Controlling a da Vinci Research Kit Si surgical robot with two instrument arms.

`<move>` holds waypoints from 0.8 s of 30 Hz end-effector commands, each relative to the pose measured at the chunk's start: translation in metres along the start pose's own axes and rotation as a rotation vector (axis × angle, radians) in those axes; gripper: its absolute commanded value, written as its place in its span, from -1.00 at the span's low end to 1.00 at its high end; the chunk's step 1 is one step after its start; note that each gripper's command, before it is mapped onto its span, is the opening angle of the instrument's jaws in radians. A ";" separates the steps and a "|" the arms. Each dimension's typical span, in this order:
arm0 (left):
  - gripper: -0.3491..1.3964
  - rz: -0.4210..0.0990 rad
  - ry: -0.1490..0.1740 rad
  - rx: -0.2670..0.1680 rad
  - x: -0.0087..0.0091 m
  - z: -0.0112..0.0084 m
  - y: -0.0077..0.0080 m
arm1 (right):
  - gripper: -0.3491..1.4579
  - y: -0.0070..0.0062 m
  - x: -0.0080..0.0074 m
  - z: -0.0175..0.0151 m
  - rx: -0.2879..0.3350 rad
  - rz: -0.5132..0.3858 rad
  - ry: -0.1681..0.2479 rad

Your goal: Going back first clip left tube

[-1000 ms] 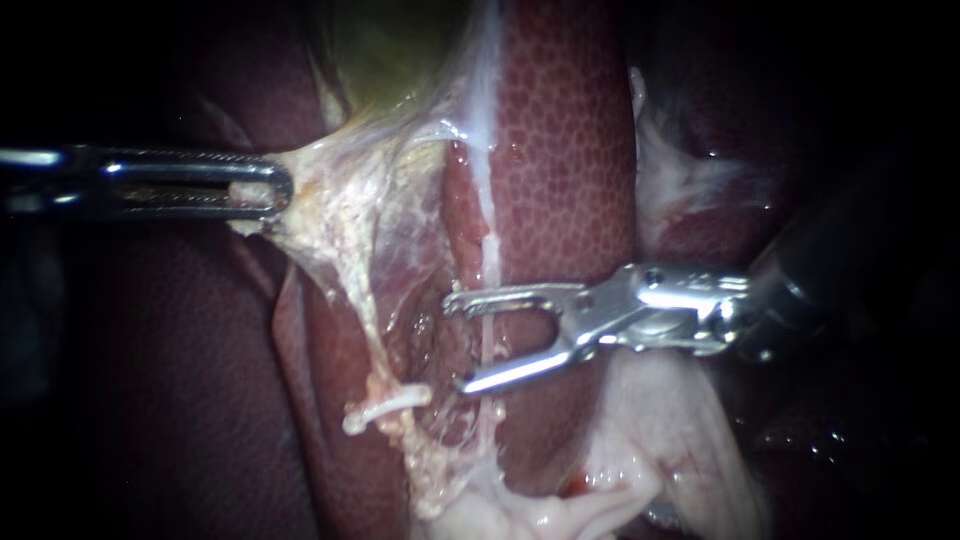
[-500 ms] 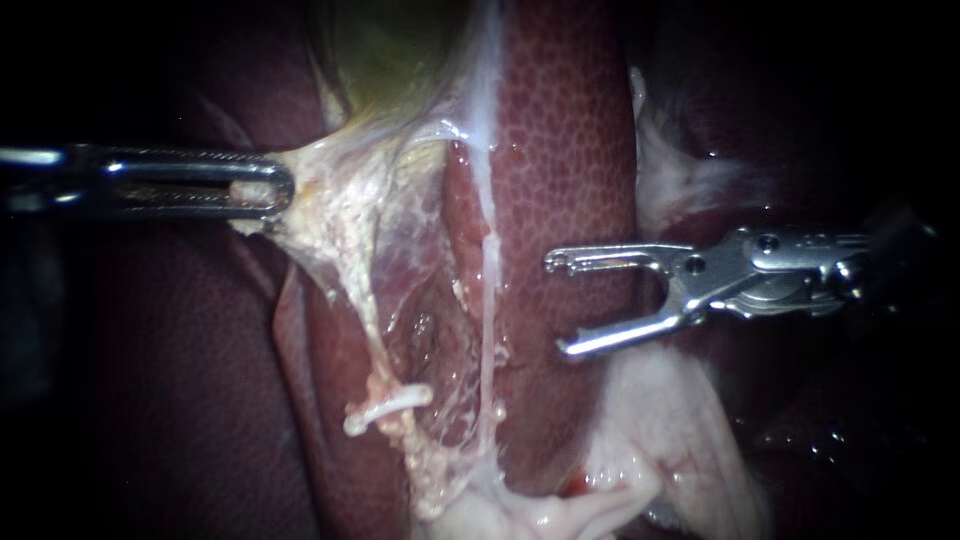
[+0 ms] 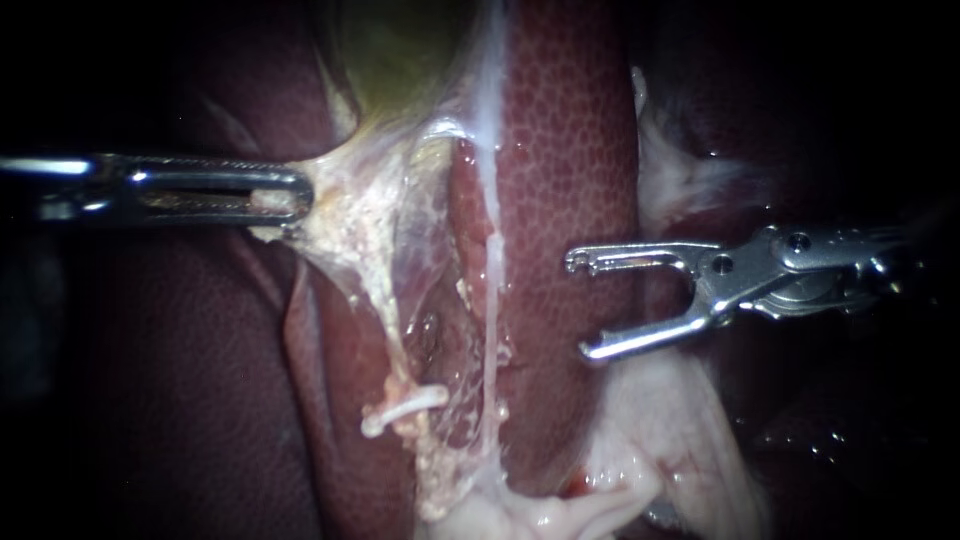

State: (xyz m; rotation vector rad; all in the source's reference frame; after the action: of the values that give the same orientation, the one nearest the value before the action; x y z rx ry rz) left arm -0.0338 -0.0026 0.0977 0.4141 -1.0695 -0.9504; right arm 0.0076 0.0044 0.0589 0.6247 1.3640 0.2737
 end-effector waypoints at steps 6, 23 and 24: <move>-1.00 0.005 -0.001 0.001 0.0006 0.0017 0.0008 | 0.05 -0.0002 0.0001 -0.0001 0.001 -0.001 0.000; -1.00 0.013 0.003 0.028 0.0019 0.0072 0.0009 | 0.05 -0.0005 0.0002 -0.0001 0.001 -0.001 0.000; -1.00 0.013 0.002 0.028 0.0019 0.0073 0.0009 | 0.05 -0.0005 0.0002 -0.0001 0.001 -0.001 0.000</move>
State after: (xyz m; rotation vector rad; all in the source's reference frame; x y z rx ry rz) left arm -0.0396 -0.0025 0.1027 0.4301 -1.0831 -0.9236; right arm 0.0074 0.0042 0.0584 0.6251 1.3641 0.2721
